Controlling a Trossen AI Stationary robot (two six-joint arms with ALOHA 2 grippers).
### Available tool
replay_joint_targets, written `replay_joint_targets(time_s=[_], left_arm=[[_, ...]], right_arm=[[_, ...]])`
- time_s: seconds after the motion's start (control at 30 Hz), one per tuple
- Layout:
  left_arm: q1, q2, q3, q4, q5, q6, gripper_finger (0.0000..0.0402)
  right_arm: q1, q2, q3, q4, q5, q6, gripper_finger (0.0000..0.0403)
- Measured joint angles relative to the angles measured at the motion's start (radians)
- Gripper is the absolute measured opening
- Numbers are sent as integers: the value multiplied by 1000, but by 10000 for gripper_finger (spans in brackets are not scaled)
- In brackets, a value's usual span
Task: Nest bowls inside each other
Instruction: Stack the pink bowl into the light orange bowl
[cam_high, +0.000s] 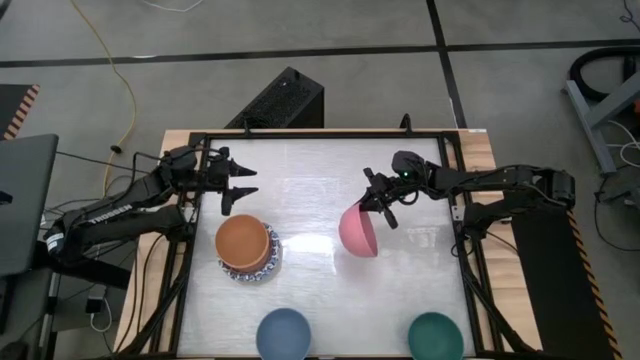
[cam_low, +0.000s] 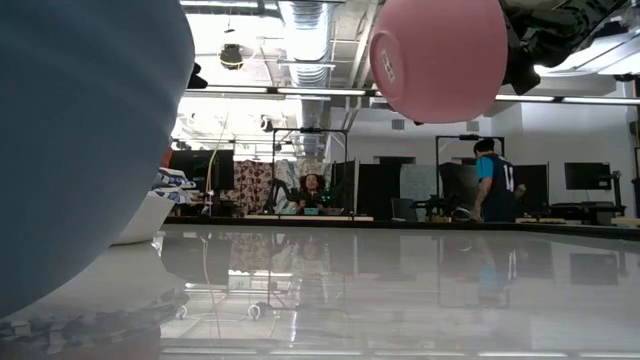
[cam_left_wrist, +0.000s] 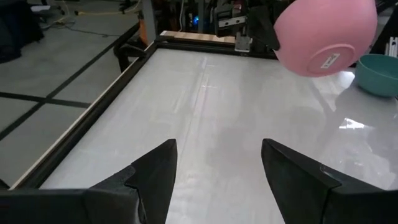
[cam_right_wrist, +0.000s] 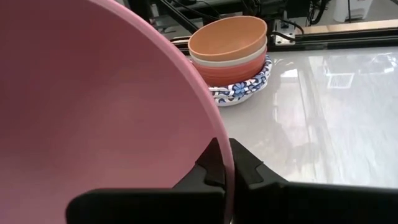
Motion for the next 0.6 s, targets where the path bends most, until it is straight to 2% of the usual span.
replay_joint_targets(time_s=[0.13, 0.4, 0.6], left_arm=[[0, 0, 0, -1, -1, 8, 224], [0, 0, 0, -18, -128, 12, 224], [0, 0, 0, -18, -157, -27, 224]], right_arm=[[0, 0, 0, 0, 0, 2, 12], [1, 0, 0, -2, -8, -48, 12], [15, 0, 0, -18, -53, -147, 12]])
